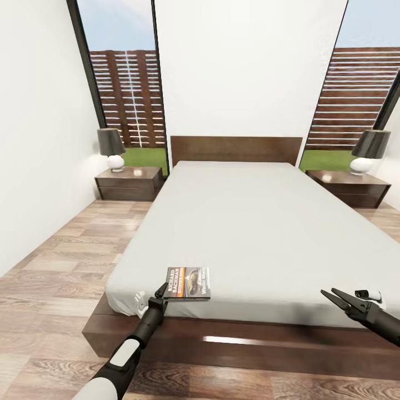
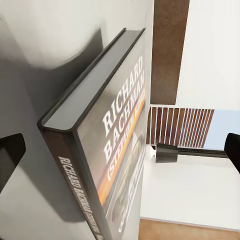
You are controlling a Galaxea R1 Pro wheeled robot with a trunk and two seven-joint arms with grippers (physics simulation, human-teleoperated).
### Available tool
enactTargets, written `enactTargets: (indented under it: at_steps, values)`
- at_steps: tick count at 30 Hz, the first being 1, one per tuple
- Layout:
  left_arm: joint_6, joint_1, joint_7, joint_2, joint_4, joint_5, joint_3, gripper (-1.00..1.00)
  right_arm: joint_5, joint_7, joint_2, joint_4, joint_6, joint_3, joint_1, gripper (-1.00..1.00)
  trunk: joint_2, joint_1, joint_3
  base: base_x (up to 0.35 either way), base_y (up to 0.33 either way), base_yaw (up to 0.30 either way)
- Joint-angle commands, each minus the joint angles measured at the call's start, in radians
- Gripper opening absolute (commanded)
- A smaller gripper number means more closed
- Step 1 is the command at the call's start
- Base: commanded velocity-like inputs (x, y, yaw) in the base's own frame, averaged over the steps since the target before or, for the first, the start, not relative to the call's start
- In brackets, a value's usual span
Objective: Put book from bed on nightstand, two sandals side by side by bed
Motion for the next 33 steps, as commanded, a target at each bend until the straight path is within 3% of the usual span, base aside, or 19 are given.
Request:
enactTargets:
  at_steps: [1, 33]
  values:
    - [0.010, -0.001, -0.003, 0.000, 0.000, 0.009, 0.003, 1.00, -0.004, 0.002, 0.000, 0.000, 0.010, 0.001, 0.000, 1.00, 0.000, 0.000, -0.001, 0.000, 0.000, 0.000]
    - [0.009, -0.001, -0.003, 0.000, 0.000, 0.008, 0.002, 1.00, -0.003, 0.001, 0.000, 0.000, 0.010, 0.001, 0.000, 1.00, 0.000, 0.000, -0.001, 0.004, 0.000, 0.000]
